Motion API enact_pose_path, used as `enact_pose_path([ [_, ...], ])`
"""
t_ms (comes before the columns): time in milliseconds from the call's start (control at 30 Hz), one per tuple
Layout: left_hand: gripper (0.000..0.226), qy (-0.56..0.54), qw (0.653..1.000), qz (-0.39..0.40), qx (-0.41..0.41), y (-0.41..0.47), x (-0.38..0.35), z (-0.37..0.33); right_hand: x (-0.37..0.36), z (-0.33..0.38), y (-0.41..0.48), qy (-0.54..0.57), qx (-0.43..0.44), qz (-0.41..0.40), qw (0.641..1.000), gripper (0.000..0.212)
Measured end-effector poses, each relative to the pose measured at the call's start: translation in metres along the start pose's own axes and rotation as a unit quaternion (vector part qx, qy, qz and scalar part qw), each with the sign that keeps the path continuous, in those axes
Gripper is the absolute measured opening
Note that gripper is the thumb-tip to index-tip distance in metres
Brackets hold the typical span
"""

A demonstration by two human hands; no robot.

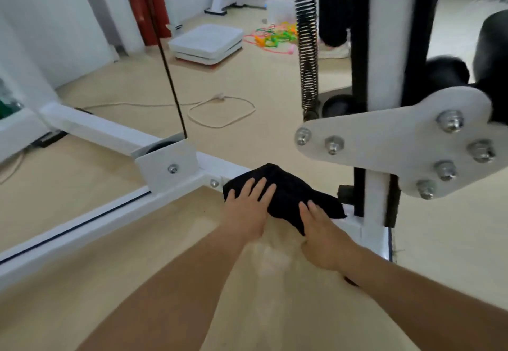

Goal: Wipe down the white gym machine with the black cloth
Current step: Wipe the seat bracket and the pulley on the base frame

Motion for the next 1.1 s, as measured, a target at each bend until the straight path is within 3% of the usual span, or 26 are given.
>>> enact_pose_path([
  [167,0.083,-0.028,0.996,0.049,0.066,-0.017,-0.012,0.061,0.007,0.023,0.032,-0.096,0.017,0.031,0.995,0.087],
  [267,0.086,-0.109,0.988,0.046,0.098,-0.020,-0.023,0.079,0.009,0.038,0.053,-0.119,0.016,0.041,0.992,0.090],
  [400,0.085,-0.255,0.962,0.061,0.080,-0.008,-0.038,0.060,0.006,0.058,0.085,-0.122,0.035,0.035,0.991,0.089],
  [600,0.066,-0.374,0.916,-0.059,0.132,0.011,-0.034,0.070,0.009,0.071,0.128,-0.066,0.089,0.007,0.994,0.087],
  [700,0.069,-0.389,0.906,-0.090,0.141,0.015,-0.026,0.087,0.015,0.088,0.156,-0.051,0.086,-0.006,0.995,0.092],
  [833,0.089,-0.439,0.886,-0.064,0.133,0.019,-0.023,0.104,0.005,0.114,0.180,-0.141,0.078,0.031,0.987,0.086],
  [967,0.097,-0.305,0.943,-0.035,0.125,0.022,-0.023,0.080,-0.003,0.088,0.162,-0.218,0.104,-0.005,0.970,0.087],
  [1100,0.082,-0.207,0.974,-0.079,0.043,0.012,-0.015,0.010,-0.006,0.030,0.100,-0.236,0.004,-0.009,0.972,0.082],
])
Point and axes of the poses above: each hand's wrist, its own y-axis towards the middle knuckle, its own x-axis out of the back of the hand, z = x × y, the point moved 7 cm from there along y, towards the middle knuckle, and after that the axes turned 14 degrees about x, right-handed, at the moved point
